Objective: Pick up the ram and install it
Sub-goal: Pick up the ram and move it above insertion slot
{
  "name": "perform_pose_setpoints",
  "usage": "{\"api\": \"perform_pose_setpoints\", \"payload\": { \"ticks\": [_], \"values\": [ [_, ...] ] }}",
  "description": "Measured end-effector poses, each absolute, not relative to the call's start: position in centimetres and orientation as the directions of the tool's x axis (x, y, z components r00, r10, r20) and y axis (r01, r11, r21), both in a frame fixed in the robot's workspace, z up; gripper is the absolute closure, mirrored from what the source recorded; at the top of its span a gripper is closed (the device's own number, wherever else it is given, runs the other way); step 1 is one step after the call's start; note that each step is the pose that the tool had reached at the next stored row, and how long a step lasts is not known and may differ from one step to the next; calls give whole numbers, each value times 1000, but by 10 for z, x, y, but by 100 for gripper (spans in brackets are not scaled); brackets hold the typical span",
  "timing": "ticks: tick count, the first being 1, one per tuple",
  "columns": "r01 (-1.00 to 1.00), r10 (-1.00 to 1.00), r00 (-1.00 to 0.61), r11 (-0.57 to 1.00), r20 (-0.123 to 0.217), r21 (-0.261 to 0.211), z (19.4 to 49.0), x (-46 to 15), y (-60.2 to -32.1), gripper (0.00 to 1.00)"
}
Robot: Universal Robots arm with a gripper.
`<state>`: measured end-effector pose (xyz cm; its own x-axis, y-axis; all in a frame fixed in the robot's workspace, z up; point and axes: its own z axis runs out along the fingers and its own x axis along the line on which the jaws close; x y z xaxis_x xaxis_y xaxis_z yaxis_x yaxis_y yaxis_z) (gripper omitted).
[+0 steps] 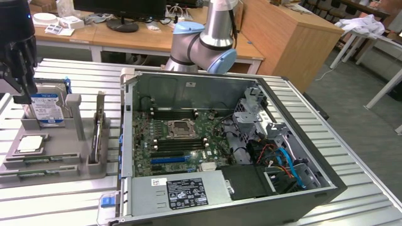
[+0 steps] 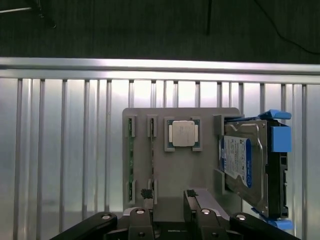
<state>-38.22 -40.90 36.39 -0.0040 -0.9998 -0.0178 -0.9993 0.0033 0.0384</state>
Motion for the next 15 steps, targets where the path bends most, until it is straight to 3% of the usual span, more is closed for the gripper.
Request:
{"api": "perform_pose_setpoints", "payload": {
  "ticks": [15],
  "values": [
    [-999, -1000, -4, 3, -18, 38, 337, -386, -409, 63]
  ]
}}
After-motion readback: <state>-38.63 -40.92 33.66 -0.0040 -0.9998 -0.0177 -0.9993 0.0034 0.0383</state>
